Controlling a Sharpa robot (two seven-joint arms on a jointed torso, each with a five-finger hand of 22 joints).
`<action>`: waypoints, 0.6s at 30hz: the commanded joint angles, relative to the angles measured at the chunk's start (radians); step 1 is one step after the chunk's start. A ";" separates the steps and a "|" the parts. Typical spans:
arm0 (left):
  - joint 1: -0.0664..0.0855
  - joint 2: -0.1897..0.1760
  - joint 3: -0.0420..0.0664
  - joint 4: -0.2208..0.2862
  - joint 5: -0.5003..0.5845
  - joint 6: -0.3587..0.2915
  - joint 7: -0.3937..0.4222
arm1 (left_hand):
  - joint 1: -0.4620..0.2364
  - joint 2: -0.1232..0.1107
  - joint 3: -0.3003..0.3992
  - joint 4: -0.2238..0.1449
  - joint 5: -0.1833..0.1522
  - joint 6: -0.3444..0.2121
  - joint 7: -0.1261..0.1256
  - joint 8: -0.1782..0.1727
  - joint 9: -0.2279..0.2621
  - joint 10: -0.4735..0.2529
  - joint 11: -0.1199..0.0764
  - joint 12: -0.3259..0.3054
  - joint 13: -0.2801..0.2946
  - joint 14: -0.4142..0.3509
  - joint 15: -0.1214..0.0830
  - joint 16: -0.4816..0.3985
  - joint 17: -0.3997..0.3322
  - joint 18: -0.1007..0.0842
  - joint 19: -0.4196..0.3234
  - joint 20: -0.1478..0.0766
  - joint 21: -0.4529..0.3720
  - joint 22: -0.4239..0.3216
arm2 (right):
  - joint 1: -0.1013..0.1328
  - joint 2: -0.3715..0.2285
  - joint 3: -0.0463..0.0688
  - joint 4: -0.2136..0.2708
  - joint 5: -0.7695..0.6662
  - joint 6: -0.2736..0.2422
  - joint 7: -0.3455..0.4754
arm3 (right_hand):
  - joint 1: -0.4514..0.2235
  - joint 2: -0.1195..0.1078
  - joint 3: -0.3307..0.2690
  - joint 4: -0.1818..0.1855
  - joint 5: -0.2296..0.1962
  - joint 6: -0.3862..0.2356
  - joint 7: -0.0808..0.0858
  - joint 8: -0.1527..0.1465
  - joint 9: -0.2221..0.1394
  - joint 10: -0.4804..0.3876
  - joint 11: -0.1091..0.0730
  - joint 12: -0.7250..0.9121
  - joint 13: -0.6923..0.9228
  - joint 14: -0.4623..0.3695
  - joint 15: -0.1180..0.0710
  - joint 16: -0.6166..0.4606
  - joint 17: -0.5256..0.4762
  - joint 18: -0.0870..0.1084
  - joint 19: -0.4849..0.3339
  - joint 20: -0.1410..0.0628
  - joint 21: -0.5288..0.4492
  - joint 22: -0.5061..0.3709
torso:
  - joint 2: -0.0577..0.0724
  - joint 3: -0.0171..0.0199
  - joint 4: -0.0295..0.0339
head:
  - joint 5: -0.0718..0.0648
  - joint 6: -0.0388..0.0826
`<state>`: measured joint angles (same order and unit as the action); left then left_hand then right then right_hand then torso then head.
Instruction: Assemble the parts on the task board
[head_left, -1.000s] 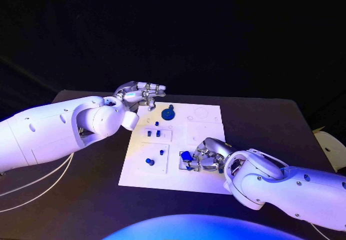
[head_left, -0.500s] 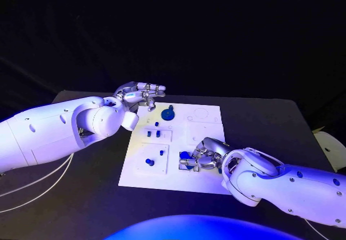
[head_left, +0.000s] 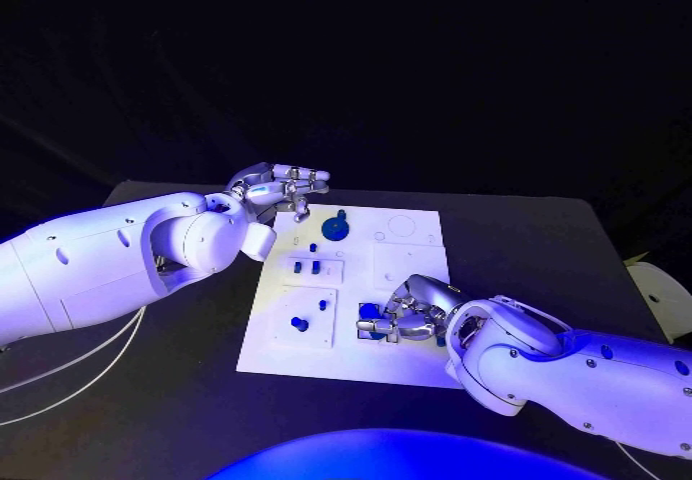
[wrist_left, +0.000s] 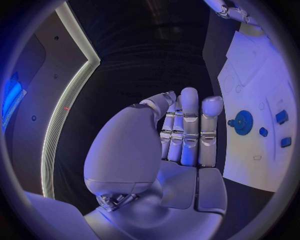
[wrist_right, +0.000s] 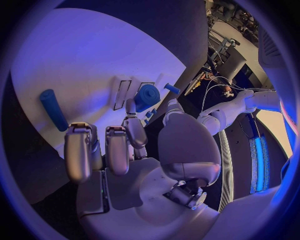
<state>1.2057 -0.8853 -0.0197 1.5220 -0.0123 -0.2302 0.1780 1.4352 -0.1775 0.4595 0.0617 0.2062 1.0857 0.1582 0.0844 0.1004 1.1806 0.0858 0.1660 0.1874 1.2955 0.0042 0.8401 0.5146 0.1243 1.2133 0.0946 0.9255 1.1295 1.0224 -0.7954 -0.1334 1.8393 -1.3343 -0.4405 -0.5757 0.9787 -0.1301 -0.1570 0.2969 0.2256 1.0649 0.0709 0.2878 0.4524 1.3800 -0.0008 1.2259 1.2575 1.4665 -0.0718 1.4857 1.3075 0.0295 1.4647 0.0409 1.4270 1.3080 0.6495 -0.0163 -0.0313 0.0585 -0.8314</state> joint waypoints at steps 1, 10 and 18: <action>0.000 0.000 0.001 0.002 0.005 0.017 0.006 | 0.008 0.004 -0.001 -0.003 -0.001 -0.004 0.005 0.001 -0.001 -0.007 0.001 0.007 0.000 -0.004 0.000 -0.003 -0.002 0.019 -0.001 0.000 -0.004 -0.001 | -0.001 -0.009 0.000 0.017 -0.040 -0.005 0.019 | 0.009 0.017 0.008 -0.002 0.036 0.004 -0.005 0.003 0.005 0.006 -0.006 0.008 0.006 0.069 0.003 -0.002 0.092 0.000 0.049 0.004 0.005 0.224 | 0.000 0.0004 -0.0008 | 0.001 0.000; 0.000 -0.001 0.000 0.002 0.005 0.018 0.005 | 0.008 0.004 -0.002 -0.003 -0.001 -0.004 0.006 0.001 -0.002 -0.007 0.002 0.007 0.000 -0.004 0.000 -0.003 -0.002 0.019 -0.001 0.000 -0.004 -0.002 | -0.001 -0.037 0.000 0.049 -0.064 0.016 0.020 | 0.032 0.036 0.014 -0.004 0.091 0.007 -0.008 0.005 0.013 0.012 -0.008 0.015 0.013 0.070 0.001 0.000 0.096 -0.001 0.052 0.001 0.011 0.226 | 0.000 0.0002 -0.0006 | 0.000 -0.002; 0.000 -0.003 0.000 0.003 0.005 0.018 0.005 | 0.008 0.004 -0.002 -0.003 -0.001 -0.004 0.006 0.001 -0.002 -0.007 0.002 0.007 0.000 -0.004 0.000 -0.003 -0.002 0.019 -0.001 0.000 -0.004 -0.002 | -0.001 -0.045 0.000 0.063 -0.066 0.071 0.022 | 0.095 0.060 0.022 -0.009 0.119 0.012 -0.011 0.006 0.021 0.017 -0.011 0.020 0.020 0.072 -0.001 0.004 0.105 -0.003 0.055 -0.001 0.016 0.227 | 0.001 -0.0004 0.0007 | 0.000 -0.004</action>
<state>1.2057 -0.8889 -0.0201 1.5226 -0.0123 -0.2289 0.1772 1.4352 -0.1775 0.4595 0.0617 0.2062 1.0857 0.1583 0.0844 0.0997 1.1807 0.0857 0.1660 0.1874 1.2955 0.0042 0.8401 0.5146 0.1243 1.2133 0.0946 0.9255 1.1286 1.0222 -0.8397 -0.1334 1.8986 -1.3797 -0.4164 -0.5646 1.0661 -0.0700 -0.1415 0.2870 0.3406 1.0718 0.0642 0.2878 0.4723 1.3909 -0.0116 1.2417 1.2764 1.4665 -0.0717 1.4857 1.3073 0.0295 1.4646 0.0410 1.4378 1.3077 0.6498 -0.0162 -0.0314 0.0585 -0.8343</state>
